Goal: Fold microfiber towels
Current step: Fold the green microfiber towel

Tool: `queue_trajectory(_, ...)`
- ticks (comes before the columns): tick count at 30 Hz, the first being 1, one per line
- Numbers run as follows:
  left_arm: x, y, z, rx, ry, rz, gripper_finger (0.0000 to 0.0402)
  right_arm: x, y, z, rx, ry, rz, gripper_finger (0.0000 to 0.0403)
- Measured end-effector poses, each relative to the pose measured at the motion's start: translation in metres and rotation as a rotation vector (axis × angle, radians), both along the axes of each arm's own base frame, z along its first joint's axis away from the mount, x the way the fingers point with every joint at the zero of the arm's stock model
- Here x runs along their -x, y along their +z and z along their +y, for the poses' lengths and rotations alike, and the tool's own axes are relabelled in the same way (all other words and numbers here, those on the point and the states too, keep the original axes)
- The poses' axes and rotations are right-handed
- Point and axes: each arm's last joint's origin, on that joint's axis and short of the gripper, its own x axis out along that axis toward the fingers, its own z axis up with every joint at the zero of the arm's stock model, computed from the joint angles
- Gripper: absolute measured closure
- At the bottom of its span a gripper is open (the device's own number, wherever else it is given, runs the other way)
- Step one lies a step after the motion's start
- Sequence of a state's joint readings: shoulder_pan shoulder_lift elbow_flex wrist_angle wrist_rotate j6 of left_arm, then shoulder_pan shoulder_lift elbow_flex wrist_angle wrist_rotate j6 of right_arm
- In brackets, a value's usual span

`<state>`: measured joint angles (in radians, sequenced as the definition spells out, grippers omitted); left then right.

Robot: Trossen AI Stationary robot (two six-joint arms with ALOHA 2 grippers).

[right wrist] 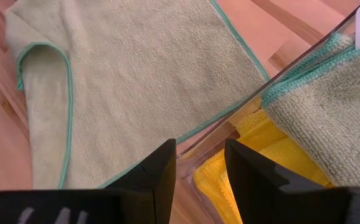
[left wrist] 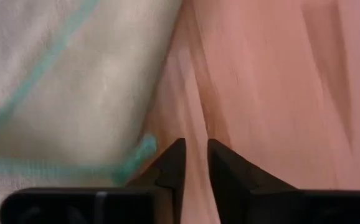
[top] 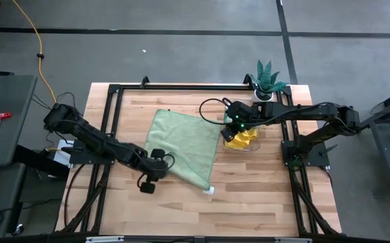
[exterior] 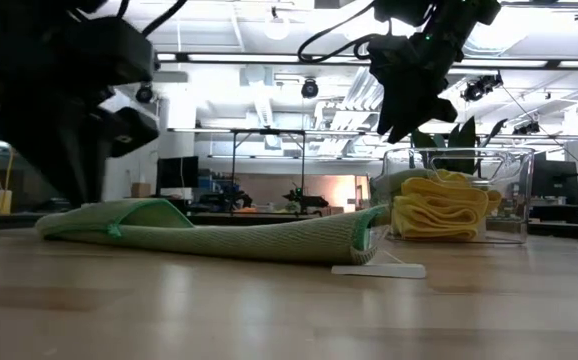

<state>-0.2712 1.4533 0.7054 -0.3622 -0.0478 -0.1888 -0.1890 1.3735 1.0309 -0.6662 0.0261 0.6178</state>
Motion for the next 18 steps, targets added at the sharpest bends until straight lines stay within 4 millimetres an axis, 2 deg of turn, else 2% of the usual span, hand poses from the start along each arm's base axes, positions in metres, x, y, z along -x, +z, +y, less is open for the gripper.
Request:
queue_trajectory(9, -0.004, -0.011, 0.003, -0.157, -0.093, 0.022, 0.0273, 0.000, 0.000, 0.000, 0.000, -0.007, -0.005, 0.0274)
queue_trajectory(18, -0.006, -0.026, 0.007, -0.239, -0.165, 0.081, 0.0265, 0.000, 0.000, 0.000, -0.002, -0.014, -0.006, 0.0274)
